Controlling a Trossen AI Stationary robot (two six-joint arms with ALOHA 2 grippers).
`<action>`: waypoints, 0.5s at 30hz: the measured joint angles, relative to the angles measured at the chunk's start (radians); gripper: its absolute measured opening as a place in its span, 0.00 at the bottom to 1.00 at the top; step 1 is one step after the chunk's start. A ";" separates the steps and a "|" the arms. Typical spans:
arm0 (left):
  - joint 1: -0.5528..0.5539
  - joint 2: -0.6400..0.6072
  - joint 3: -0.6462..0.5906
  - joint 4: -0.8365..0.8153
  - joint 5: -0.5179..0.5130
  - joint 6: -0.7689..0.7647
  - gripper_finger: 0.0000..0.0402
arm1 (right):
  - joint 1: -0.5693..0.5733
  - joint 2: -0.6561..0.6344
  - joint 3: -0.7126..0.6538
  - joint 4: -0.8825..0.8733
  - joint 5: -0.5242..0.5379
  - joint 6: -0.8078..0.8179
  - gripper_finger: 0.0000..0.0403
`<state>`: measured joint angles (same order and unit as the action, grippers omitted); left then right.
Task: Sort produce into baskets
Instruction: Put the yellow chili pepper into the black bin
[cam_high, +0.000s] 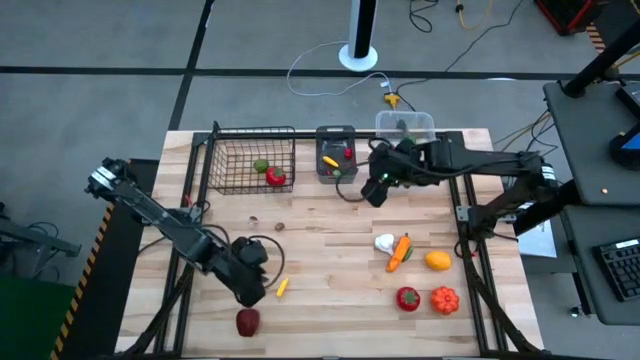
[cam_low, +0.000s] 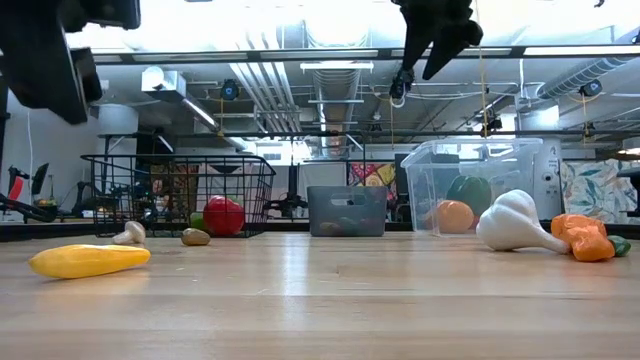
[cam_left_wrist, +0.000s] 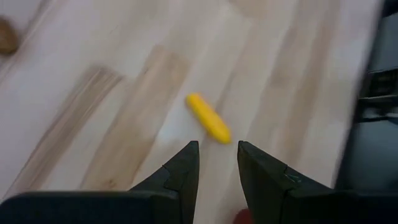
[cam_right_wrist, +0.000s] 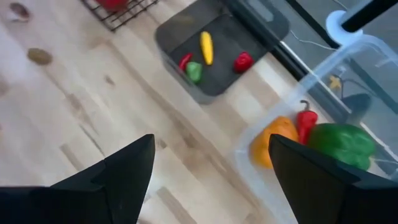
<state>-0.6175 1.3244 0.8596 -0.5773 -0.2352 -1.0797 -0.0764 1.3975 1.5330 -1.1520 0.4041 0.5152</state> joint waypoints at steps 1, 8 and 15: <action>0.000 0.025 0.017 -0.017 0.000 -0.007 0.23 | 0.011 0.007 0.000 0.007 0.000 0.000 0.77; 0.017 0.168 0.092 -0.037 0.000 -0.005 0.25 | 0.052 0.036 0.000 0.021 0.000 -0.002 0.77; 0.020 0.264 0.145 -0.012 -0.007 0.051 0.40 | 0.053 0.042 0.000 0.026 -0.001 -0.015 0.76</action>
<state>-0.5974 1.5887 1.0042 -0.5888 -0.2422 -1.0286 -0.0238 1.4394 1.5330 -1.1262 0.4035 0.5006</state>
